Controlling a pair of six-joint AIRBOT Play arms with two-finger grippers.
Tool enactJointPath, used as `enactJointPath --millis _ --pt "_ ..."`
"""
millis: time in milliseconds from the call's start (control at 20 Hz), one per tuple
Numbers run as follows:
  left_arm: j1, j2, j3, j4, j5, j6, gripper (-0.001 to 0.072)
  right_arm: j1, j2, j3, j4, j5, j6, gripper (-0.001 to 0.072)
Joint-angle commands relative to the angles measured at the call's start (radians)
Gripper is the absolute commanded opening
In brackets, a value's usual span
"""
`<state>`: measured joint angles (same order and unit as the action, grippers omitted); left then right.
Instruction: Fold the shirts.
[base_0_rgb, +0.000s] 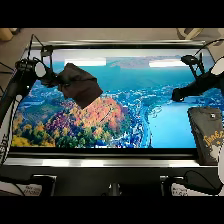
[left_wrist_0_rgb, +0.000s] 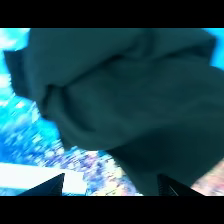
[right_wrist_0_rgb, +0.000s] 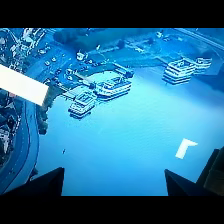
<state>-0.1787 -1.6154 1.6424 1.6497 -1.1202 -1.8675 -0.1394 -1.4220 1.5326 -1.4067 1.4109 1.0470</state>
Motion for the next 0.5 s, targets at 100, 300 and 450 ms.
enactJointPath --millis 100,300,450 --pt "0.119 -0.162 0.020 -0.148 0.010 -0.070 0.0701 0.000 0.000 0.001 0.001 0.030 0.000 0.0665" --pt "0.114 -0.235 0.020 -0.297 0.220 -0.026 0.0695 0.000 0.000 0.001 0.001 0.027 0.000 0.0664" --pt "0.121 -0.270 0.020 -0.296 0.203 -0.067 0.0520 0.000 0.000 0.001 0.002 0.030 0.000 0.0664"
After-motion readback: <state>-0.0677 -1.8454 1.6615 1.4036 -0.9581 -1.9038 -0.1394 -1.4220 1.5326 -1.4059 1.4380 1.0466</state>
